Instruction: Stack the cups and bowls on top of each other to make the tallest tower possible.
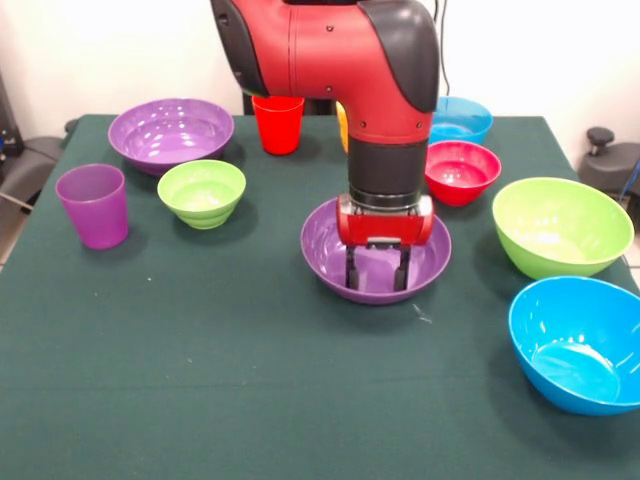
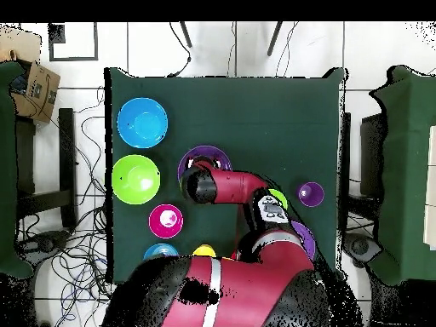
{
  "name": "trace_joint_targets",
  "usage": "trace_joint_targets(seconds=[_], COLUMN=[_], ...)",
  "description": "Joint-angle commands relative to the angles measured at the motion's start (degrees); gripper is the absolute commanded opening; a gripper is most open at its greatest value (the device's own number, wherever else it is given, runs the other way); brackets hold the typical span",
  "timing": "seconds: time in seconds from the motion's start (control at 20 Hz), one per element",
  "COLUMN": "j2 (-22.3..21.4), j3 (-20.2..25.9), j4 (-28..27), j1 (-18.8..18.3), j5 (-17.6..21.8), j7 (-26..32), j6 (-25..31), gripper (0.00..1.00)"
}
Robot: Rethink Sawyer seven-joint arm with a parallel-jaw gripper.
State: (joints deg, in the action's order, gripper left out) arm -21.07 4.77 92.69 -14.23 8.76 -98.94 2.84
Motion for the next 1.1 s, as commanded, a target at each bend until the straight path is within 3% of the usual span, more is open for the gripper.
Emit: trace_joint_targets(seconds=[0.05, 0.35, 1.1], j2=[3.97, 4.01, 1.73], j3=[3.09, 4.08, 8.93], j4=[-9.75, -10.23, -14.25], j1=[0.35, -0.61, -6.97], j5=[-0.19, 0.43, 3.39], j7=[-2.38, -2.07, 5.53], j6=[6.39, 6.79, 16.17], gripper=[1.0, 1.0, 1.0])
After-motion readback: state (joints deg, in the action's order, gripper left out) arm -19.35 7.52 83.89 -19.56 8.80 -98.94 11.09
